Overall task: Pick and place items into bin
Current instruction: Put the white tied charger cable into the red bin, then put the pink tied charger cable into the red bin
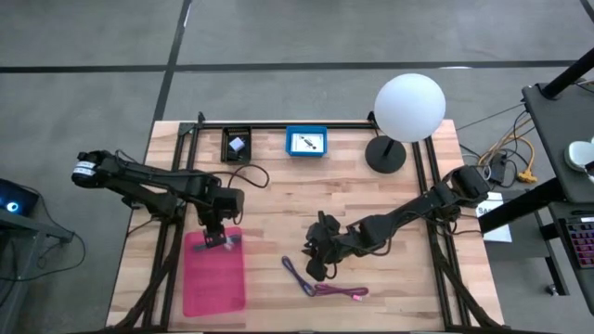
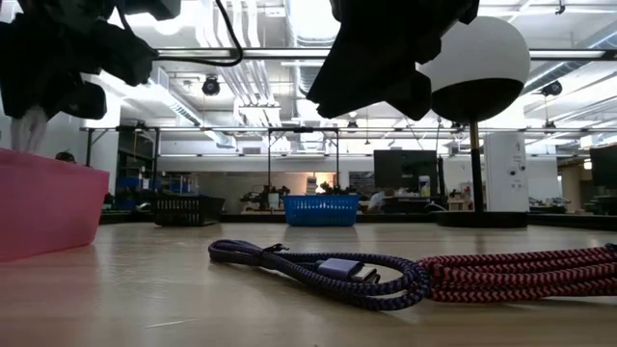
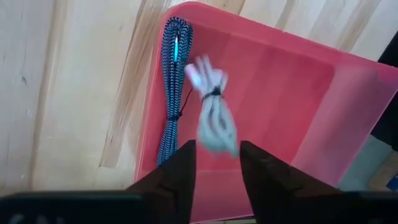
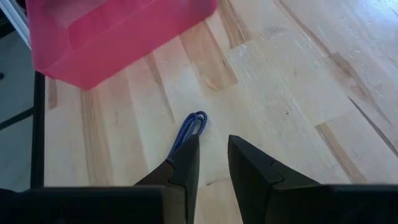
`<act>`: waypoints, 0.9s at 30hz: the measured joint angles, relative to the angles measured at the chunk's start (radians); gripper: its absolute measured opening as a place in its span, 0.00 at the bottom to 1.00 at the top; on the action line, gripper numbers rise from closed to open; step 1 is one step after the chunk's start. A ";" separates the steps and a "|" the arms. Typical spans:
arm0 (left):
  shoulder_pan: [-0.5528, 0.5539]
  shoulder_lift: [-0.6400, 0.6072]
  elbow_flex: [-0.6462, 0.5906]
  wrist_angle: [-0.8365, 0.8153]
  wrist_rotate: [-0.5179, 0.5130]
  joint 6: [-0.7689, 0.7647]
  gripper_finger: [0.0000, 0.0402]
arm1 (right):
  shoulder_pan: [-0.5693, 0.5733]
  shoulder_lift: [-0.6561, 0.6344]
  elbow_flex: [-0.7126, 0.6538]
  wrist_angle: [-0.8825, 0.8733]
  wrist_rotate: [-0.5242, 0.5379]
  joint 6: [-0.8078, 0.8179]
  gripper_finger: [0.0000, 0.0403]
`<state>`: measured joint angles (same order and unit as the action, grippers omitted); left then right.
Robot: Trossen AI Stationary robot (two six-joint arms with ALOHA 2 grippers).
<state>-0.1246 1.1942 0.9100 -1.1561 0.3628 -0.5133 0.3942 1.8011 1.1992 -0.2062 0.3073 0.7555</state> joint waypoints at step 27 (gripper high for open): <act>0.000 -0.014 0.066 0.499 0.010 0.085 0.47 | 0.025 0.000 -0.001 -0.004 -0.272 0.048 0.35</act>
<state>-0.1246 1.1805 0.9760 -0.6575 0.3729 -0.4286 0.4196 1.8011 1.1984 -0.2101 0.0350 0.8037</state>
